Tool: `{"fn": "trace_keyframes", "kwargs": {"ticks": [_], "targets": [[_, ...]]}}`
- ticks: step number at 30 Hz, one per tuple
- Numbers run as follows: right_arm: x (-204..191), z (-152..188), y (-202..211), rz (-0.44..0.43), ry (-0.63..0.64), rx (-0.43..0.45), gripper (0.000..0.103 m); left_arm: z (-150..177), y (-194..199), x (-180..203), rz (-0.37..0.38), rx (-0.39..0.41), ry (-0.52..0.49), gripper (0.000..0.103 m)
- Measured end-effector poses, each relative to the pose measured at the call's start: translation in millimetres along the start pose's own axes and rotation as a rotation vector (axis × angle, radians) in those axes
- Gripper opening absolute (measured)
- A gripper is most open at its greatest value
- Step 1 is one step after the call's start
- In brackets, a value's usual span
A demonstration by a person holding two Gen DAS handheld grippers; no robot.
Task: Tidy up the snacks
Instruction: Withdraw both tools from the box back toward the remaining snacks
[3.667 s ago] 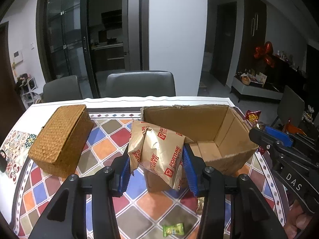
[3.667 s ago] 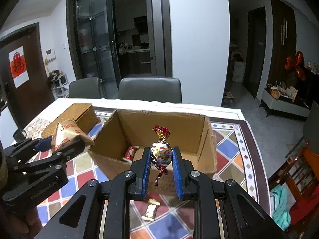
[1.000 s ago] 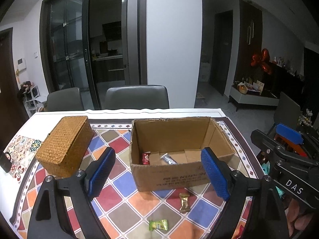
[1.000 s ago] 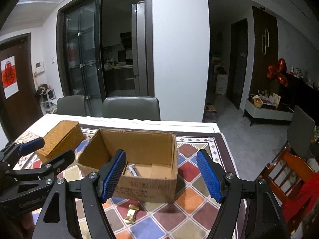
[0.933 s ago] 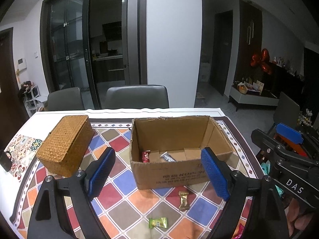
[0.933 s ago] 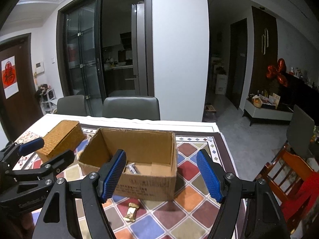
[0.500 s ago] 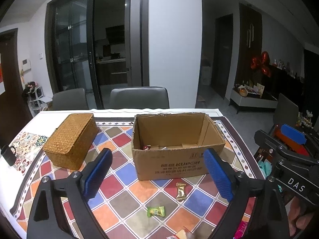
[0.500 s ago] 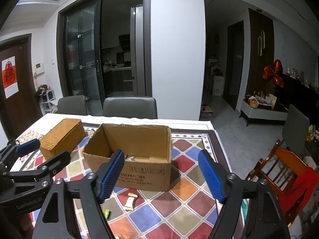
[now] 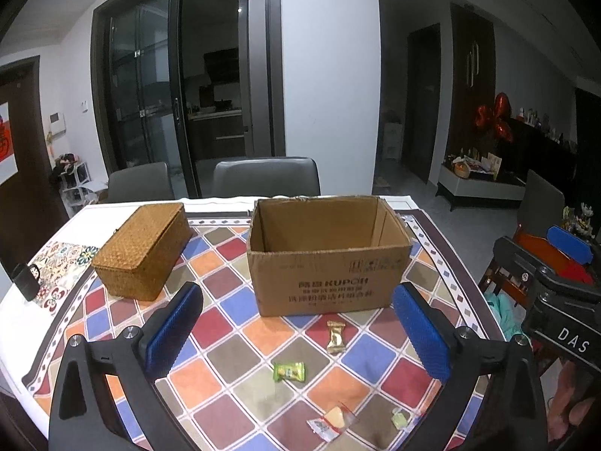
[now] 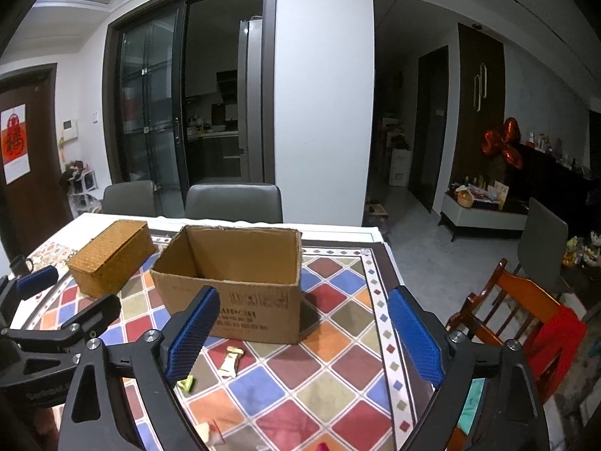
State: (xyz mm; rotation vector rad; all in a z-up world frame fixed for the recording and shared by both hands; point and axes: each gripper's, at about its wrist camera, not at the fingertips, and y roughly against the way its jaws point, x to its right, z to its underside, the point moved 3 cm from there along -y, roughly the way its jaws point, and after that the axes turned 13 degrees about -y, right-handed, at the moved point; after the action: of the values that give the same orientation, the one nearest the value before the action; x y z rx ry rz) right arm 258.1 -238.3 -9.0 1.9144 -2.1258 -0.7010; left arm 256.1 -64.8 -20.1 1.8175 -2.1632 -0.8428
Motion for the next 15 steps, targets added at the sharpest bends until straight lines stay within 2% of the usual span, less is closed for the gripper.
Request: {"fn": "trace_keyframes", "kwargs": {"ticks": [15], "targets": [[15, 45, 10, -0.003, 0.034, -0.049, 0.092, 53, 10, 22, -0.018, -0.059, 0.028, 0.103]]}}
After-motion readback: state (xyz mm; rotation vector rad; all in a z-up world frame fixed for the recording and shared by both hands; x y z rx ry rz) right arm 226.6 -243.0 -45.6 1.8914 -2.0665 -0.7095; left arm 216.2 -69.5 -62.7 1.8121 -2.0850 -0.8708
